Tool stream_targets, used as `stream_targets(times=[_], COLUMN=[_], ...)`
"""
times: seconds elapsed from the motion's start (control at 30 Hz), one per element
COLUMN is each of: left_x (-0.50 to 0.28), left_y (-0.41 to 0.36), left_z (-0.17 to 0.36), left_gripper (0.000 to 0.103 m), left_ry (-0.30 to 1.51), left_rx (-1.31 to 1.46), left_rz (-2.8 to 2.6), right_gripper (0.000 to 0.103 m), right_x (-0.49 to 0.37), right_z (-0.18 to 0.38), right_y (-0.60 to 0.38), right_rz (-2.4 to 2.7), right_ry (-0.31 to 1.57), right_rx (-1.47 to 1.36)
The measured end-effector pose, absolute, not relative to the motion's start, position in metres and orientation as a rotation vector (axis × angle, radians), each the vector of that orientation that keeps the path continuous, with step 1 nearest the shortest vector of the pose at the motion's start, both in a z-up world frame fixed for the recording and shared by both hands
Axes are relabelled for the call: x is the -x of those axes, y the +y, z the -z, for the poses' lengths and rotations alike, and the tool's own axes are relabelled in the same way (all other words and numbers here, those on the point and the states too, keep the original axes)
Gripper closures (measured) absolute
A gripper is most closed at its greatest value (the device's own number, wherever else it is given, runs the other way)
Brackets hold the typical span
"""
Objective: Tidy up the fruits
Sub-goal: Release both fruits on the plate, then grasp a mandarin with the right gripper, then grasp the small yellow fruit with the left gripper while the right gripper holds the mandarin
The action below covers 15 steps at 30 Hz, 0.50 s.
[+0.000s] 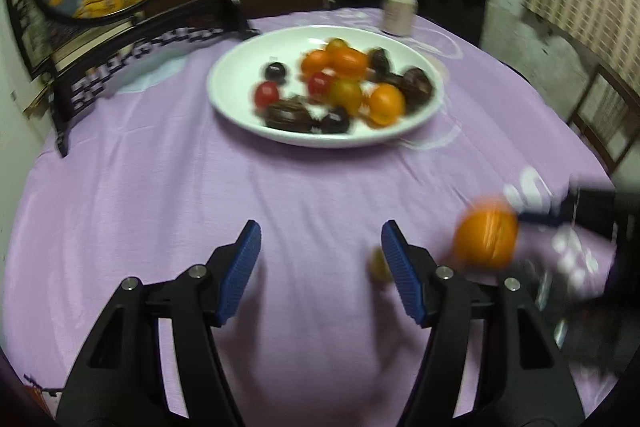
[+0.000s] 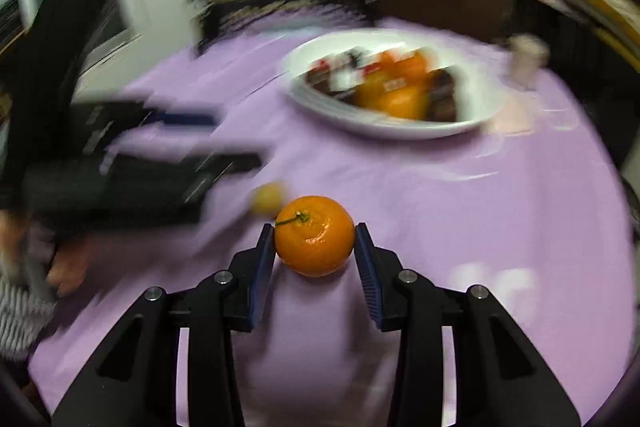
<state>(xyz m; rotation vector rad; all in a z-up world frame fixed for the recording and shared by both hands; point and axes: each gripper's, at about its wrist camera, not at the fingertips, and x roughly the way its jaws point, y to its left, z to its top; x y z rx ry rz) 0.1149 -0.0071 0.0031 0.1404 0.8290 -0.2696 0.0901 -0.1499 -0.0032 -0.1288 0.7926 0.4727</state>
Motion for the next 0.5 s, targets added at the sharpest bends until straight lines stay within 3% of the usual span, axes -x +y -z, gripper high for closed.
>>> stream_targets(times=[0.2, 0.37, 0.5], left_x=[-0.105, -0.110, -0.111], left_y=[-0.040, -0.038, -0.037], left_z=[0.014, 0.023, 0.024], left_gripper=[0.039, 0.047, 0.047], left_ry=[0.846, 0.882, 0.879], left_rx=[-0.252, -0.231, -0.220], left_rz=[0.324, 0.324, 0.316], right_gripper=[0.063, 0.063, 0.063], right_x=[-0.113, -0.106, -0.107], right_z=[-0.004, -0.008, -0.005], right_y=[-0.200, -0.198, -0.187], right_rz=[-0.402, -0.431, -0.443], right_ry=[0.798, 0.798, 0.805], right_rx=[-0.057, -0.062, -0.055])
